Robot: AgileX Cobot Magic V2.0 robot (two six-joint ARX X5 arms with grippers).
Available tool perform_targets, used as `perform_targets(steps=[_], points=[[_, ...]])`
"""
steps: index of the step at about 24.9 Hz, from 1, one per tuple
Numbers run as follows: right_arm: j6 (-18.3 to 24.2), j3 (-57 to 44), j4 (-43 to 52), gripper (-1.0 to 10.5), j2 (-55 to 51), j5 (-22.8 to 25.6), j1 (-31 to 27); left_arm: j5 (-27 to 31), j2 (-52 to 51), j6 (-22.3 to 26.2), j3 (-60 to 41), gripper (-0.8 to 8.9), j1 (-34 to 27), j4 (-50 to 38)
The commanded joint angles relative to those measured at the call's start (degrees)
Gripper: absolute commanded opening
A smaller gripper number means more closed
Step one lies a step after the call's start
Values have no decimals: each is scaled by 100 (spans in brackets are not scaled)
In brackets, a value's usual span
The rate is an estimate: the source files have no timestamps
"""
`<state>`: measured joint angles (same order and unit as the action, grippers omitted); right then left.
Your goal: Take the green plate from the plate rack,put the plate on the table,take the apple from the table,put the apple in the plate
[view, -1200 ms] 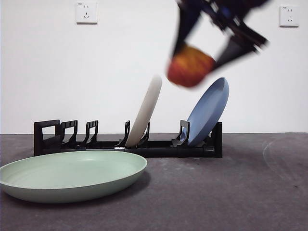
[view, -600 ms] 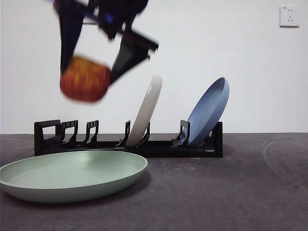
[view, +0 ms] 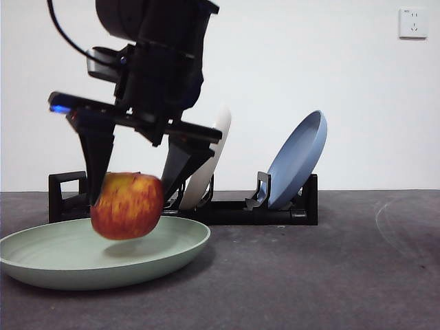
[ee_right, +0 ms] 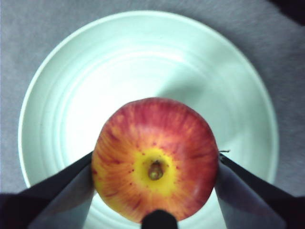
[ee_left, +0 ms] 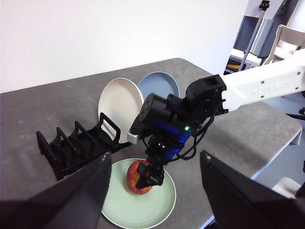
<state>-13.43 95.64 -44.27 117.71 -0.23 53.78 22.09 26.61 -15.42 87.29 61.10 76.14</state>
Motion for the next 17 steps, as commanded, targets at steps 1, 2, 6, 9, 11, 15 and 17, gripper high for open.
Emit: perform_targets(steps=[1,2,6,9,11,15,17], points=[[68,20,120,-12,162,-63,59,4,-24,48,-20,311,13,-24],[85,20,144,-12,221,-92,63,4,-24,48,-20,311,13,-24],[149,20,129,-11,334,-125,63,2,-24,48,-22,311,13,-22],[160,20,188,30,334,-127,66,2,-24,46,-22,311,13,-22],[160,20,214,150,334,-155,63,4,-24,46,-20,311,13,-22],[160,22,190,513,334,-190,59,4,-24,46,-22,311,13,-22],[160,22,181,604,334,-188,59,2,-24,44,-22,311,13,-22]])
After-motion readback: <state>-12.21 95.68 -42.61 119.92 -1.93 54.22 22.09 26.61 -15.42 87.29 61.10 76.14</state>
